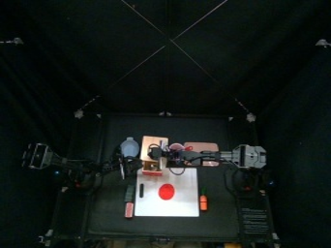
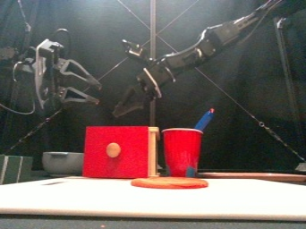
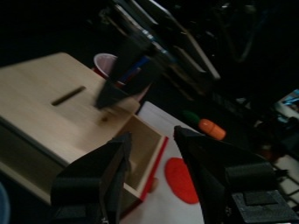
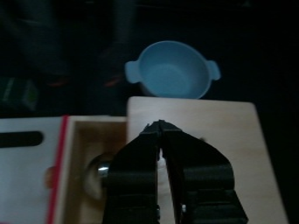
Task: Get the cutter from the drawer then cut the dough then place the extra dough in the bowl
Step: Place the cutter on the board
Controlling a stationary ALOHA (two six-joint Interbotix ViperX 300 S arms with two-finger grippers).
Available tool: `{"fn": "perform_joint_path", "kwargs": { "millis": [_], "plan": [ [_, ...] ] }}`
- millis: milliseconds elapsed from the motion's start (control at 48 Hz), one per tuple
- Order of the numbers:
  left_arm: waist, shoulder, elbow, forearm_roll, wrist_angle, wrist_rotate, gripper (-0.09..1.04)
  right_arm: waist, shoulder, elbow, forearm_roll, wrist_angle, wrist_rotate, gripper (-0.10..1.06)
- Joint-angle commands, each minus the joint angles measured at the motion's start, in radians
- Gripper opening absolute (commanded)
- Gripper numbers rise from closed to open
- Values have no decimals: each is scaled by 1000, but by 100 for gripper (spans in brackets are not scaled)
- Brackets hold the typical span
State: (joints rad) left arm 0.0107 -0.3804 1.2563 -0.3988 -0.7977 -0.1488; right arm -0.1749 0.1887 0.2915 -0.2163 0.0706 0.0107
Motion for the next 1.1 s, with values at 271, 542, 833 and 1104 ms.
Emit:
{"fn": "perform_joint_path", "kwargs": {
  "millis": [271, 542, 833, 1104],
  "plan": [
    [115, -17, -20, 49, -14, 143, 83, 40, -67, -14, 170, 196, 2, 10],
    [115, -61, -11, 126, -14, 179, 83, 48, -48, -17, 176, 209, 2, 42],
    [127, -121, 9, 209, -15, 178, 83, 57, -5, -34, 167, 219, 2, 63],
    [132, -150, 26, 209, -17, 178, 83, 57, 5, -44, 138, 222, 3, 71]
  ]
}}
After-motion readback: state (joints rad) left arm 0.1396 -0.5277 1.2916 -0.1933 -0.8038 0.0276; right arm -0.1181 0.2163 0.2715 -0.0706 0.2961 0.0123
